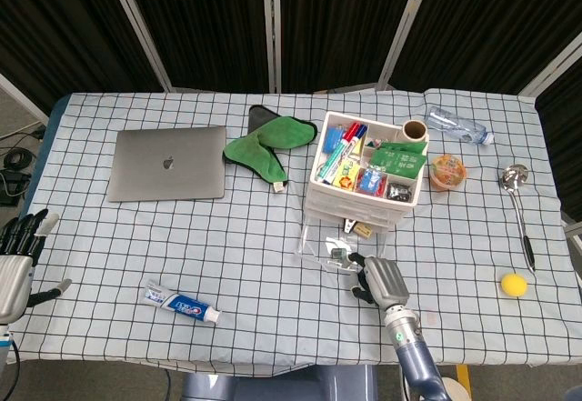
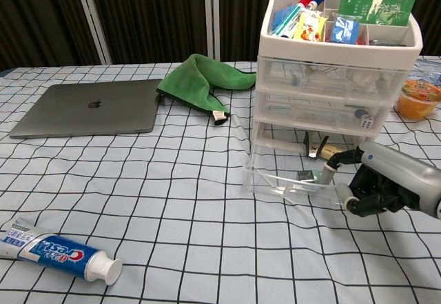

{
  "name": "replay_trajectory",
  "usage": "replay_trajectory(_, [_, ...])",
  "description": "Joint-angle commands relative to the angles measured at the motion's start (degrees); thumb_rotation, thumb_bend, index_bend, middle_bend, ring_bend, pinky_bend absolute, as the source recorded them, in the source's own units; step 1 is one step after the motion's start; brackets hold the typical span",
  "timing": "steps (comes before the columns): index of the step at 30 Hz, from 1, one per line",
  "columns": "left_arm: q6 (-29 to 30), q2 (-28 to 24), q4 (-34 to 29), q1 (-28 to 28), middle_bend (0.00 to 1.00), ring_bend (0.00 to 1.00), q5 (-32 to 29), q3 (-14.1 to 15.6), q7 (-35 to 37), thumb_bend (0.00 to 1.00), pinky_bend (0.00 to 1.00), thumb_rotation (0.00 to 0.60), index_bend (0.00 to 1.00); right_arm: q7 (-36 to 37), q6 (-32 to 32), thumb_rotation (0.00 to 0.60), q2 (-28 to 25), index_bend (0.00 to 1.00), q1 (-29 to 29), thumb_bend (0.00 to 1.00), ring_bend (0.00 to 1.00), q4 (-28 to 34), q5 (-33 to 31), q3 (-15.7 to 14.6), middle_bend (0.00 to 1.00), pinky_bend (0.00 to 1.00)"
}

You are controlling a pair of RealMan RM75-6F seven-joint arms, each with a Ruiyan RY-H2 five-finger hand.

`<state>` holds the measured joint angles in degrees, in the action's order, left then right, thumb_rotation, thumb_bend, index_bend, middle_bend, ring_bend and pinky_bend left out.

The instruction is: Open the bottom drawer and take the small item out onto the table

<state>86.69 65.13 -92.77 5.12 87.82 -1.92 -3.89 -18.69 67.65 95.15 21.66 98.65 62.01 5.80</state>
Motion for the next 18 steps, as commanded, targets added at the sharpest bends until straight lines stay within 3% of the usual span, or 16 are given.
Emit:
replay_trajectory(1, [0.03, 0.00, -0.03, -0.01, 0.00, 0.00, 0.02, 0.01, -0.05, 0.02, 0.00, 0.600, 0.00, 0.17, 0.11, 0.600, -0.22, 0.68, -0.18, 0.60, 0.97, 0.26, 0.34, -0.29, 0.97, 0.83])
replay_trajectory(18, [0.13, -0.01, -0.17, -0.09, 0.00, 0.00, 0.07, 0.03, -0.19, 0.02, 0.00, 0.600, 0.00, 0.98, -0.08, 0.600, -1.88, 0.68, -1.35, 0.61, 0.97, 2.41, 2.01, -2.65, 0.97, 0.83])
